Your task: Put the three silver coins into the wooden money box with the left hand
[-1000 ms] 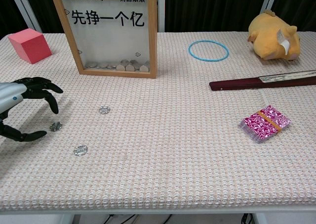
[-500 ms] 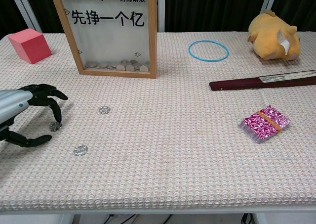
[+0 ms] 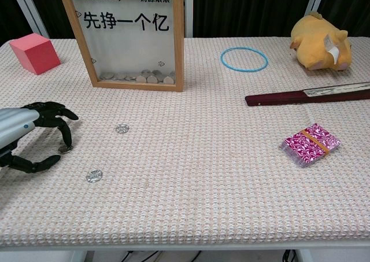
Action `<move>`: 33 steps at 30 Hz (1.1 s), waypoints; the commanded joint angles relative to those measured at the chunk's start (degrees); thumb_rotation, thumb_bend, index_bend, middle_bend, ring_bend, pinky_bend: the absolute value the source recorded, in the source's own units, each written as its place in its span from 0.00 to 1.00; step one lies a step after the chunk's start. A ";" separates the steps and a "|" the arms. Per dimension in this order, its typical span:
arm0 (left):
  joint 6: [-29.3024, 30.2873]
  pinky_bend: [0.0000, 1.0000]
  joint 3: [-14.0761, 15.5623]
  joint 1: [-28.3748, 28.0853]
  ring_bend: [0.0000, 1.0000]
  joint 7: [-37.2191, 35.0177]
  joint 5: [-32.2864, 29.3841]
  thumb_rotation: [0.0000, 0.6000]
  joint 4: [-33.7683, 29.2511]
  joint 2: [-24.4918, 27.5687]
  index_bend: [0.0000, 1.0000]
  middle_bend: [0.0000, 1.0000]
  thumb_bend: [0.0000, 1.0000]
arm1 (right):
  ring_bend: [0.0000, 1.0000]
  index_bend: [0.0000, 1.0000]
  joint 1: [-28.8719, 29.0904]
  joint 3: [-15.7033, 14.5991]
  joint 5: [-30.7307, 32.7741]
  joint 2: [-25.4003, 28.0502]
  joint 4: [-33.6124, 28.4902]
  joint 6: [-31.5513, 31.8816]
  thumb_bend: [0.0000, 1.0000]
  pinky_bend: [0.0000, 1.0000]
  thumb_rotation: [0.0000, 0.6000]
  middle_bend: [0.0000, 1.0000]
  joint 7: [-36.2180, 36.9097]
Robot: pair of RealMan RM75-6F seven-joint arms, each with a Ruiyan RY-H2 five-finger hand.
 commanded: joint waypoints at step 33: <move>2.19 0.00 -0.61 -1.36 0.00 -5.17 1.85 1.00 4.99 -3.55 0.41 0.19 0.26 | 0.00 0.00 0.15 0.08 0.55 0.27 -0.17 -0.55 0.28 0.00 1.00 0.00 -0.23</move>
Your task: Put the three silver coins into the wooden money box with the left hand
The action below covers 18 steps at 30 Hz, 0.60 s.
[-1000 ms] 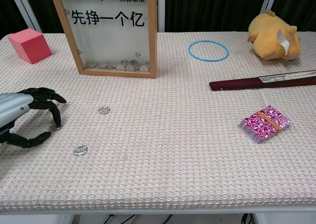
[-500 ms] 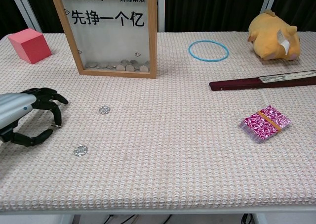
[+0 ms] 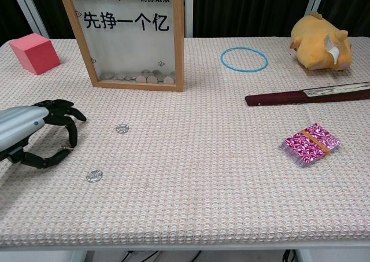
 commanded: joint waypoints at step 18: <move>5.86 0.00 -0.38 0.53 0.00 -1.92 2.41 1.00 7.86 -4.27 0.49 0.23 0.26 | 0.00 0.00 -0.25 -0.23 0.05 0.16 0.24 -0.04 0.28 0.00 1.00 0.00 0.28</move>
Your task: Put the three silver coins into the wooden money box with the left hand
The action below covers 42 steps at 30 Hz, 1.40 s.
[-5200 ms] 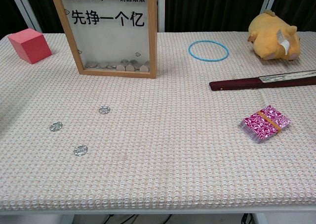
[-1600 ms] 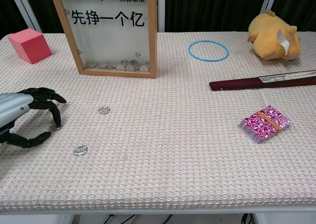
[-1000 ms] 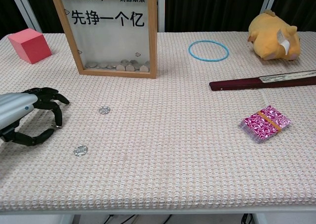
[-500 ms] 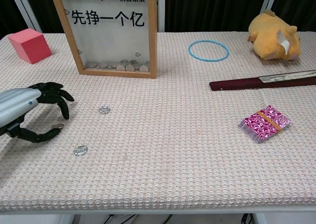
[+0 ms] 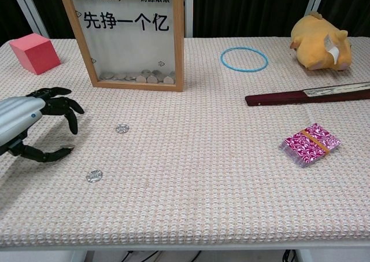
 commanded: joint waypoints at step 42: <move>4.75 0.01 -7.13 -2.33 0.02 1.67 -0.31 1.00 -30.80 24.03 0.63 0.27 0.45 | 0.00 0.00 0.28 0.80 0.19 0.19 -0.15 0.37 0.28 0.00 1.00 0.00 0.15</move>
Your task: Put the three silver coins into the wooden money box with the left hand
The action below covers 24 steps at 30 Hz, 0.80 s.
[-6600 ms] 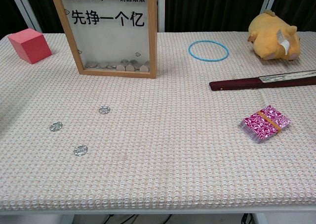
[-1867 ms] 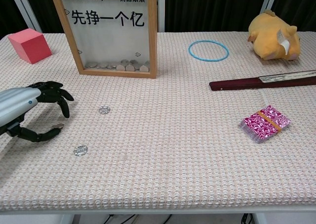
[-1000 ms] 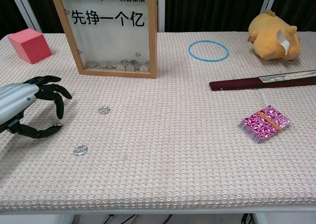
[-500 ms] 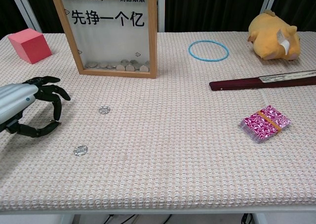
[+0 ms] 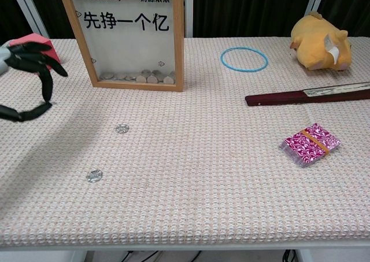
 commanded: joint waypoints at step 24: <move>-31.98 0.01 -21.11 -28.47 0.04 6.49 -32.83 1.00 -11.15 18.50 0.64 0.29 0.47 | 0.00 0.00 0.14 0.19 -0.62 -0.43 -0.64 0.75 0.28 0.00 1.00 0.00 -0.73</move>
